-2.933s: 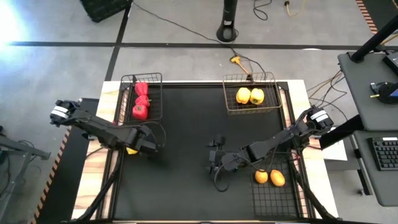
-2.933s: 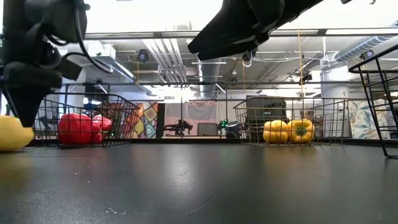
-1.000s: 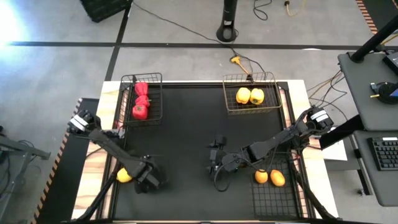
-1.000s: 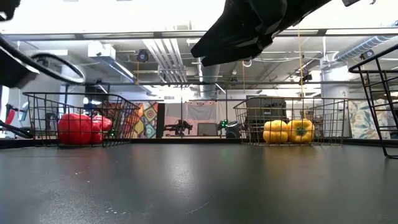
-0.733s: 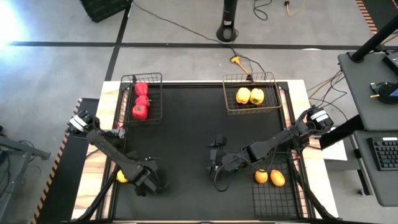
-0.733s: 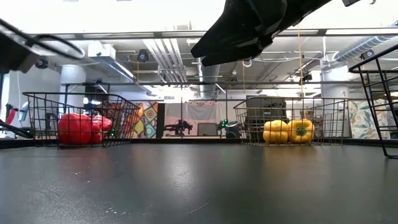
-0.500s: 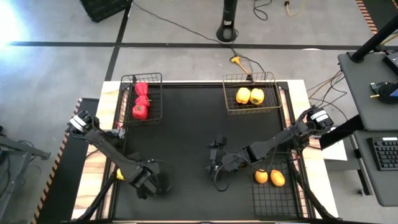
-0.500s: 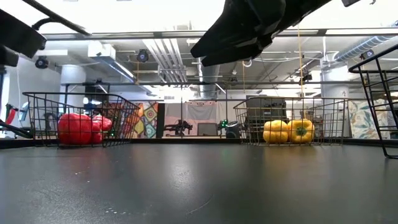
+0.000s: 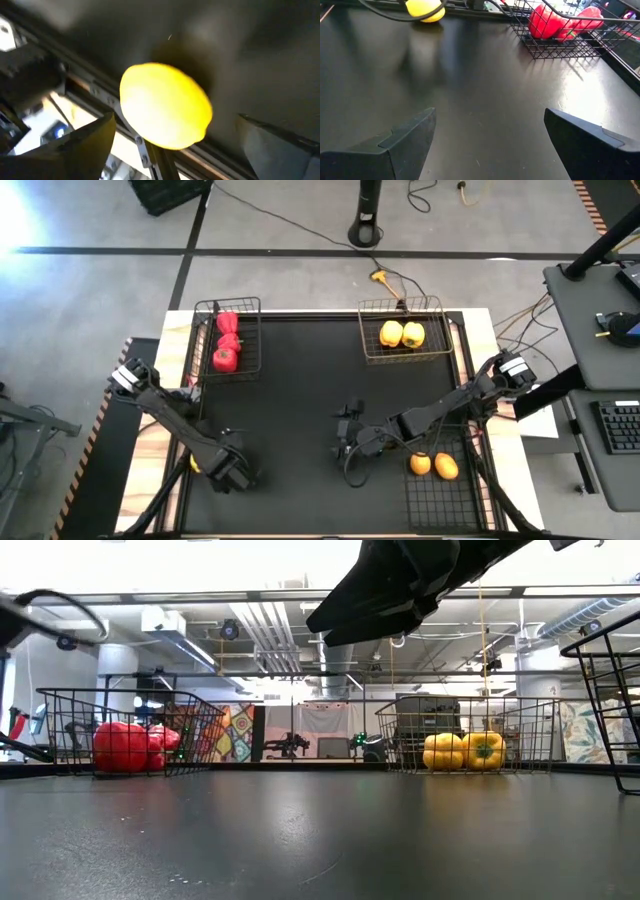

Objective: Sort produce into baskets
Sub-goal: Put the yellow lemon into the bottom black mesh basket

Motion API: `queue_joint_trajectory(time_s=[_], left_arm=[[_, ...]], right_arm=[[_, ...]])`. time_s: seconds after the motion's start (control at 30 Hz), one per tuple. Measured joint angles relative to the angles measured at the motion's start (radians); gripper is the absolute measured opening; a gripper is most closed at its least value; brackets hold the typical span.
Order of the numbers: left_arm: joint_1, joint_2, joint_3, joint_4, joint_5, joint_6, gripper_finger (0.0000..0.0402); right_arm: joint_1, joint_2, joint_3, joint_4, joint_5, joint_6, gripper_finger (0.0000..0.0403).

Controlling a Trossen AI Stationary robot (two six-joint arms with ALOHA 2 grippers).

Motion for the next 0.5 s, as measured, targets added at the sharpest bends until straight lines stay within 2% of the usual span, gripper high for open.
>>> queue_joint_trajectory(time_s=[0.1, 0.27, 0.5], left_arm=[[-0.002, 0.0, -0.033, 0.001, 0.033, -0.045, 0.0397], [-0.011, 0.0, -0.096, 0.02, 0.099, -0.107, 0.0388], [-0.03, 0.0, -0.182, 0.269, 0.115, -0.116, 0.0387]], right_arm=[[0.0, 0.0, 0.0, 0.0, 0.0, 0.0, 0.0363], [0.0, 0.0, 0.0, 0.0, 0.0, 0.0, 0.0363], [0.0, 0.0, 0.0, 0.0, 0.0, 0.0, 0.0363]])
